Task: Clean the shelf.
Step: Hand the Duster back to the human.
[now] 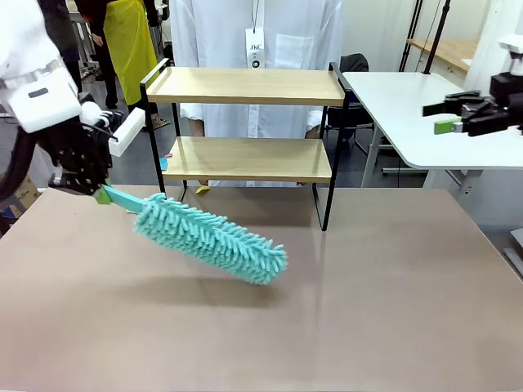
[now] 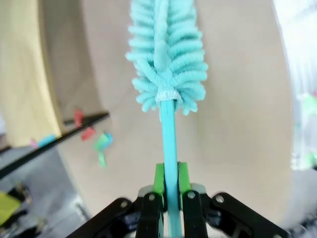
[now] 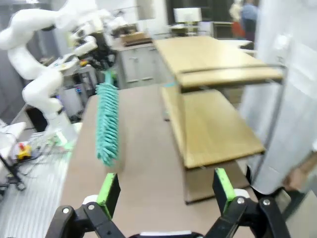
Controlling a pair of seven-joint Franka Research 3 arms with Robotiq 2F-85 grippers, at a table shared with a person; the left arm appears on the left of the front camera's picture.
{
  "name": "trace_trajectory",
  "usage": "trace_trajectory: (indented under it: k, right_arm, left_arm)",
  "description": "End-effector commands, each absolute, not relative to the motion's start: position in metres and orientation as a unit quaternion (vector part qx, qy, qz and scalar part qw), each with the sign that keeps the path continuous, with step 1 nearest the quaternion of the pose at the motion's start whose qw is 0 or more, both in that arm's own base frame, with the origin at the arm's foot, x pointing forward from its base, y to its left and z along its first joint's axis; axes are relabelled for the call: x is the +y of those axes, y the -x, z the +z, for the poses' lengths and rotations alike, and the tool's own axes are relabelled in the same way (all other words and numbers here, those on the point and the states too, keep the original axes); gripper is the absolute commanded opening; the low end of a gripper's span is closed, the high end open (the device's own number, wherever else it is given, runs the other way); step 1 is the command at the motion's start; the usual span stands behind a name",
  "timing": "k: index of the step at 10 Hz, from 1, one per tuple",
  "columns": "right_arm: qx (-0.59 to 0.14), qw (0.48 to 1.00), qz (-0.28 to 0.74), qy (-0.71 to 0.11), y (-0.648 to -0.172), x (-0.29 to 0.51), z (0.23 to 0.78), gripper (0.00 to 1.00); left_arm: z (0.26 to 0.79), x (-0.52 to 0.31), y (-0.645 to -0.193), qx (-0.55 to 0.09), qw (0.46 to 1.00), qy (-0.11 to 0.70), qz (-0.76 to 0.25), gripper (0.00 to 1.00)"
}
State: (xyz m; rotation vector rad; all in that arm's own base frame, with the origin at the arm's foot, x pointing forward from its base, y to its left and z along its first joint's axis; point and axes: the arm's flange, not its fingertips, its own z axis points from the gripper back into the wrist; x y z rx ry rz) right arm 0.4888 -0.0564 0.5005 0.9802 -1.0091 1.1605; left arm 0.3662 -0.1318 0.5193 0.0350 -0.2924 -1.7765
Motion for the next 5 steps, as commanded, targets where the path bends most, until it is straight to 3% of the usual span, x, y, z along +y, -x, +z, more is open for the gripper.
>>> trace_trajectory:
  k: [1, 5]
  right_arm:
    - [-0.408, 0.598, 0.501, -0.474, -0.475, -0.035, 0.511, 1.00]
    - [-0.387, 0.575, 0.483, -0.535, -0.441, 0.034, 0.479, 1.00]
  left_arm:
    - [0.498, -0.121, -0.352, -0.204, 0.581, 0.037, -0.787, 0.13]
    - [0.455, -0.133, -0.336, -0.326, 0.538, 0.089, -0.772, 0.13]
